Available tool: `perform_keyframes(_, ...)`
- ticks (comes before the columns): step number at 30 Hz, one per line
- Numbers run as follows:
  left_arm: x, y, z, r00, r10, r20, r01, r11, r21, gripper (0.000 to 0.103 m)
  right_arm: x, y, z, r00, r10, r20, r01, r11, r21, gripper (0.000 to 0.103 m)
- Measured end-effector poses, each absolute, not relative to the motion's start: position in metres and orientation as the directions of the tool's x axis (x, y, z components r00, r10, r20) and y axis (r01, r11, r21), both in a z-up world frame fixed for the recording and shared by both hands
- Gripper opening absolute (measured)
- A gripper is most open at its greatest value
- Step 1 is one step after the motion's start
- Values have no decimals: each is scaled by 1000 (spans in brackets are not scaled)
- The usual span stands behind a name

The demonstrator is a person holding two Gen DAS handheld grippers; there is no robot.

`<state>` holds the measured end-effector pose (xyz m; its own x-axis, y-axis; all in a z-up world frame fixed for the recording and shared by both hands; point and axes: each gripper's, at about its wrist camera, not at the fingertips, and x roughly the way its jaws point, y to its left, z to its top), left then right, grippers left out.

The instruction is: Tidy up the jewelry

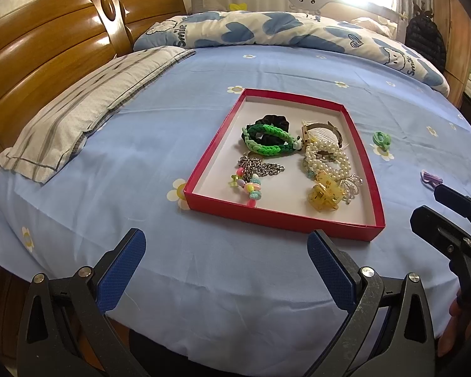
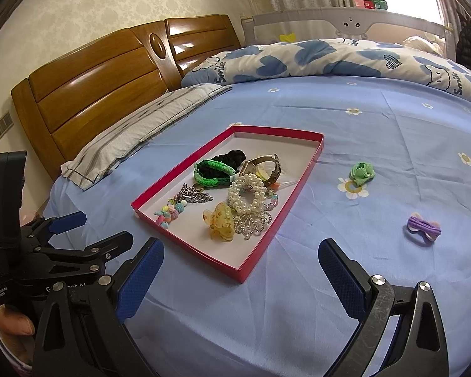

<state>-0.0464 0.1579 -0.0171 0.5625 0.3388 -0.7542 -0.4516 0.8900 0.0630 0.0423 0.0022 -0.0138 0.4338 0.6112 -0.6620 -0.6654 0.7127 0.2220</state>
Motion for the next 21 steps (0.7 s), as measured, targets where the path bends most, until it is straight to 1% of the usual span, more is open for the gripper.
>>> perform_keyframes(21,-44,155,-15,563,341,-753,-447,892,70,103,46,2,-12,434,610,-663,-661,716,226,100)
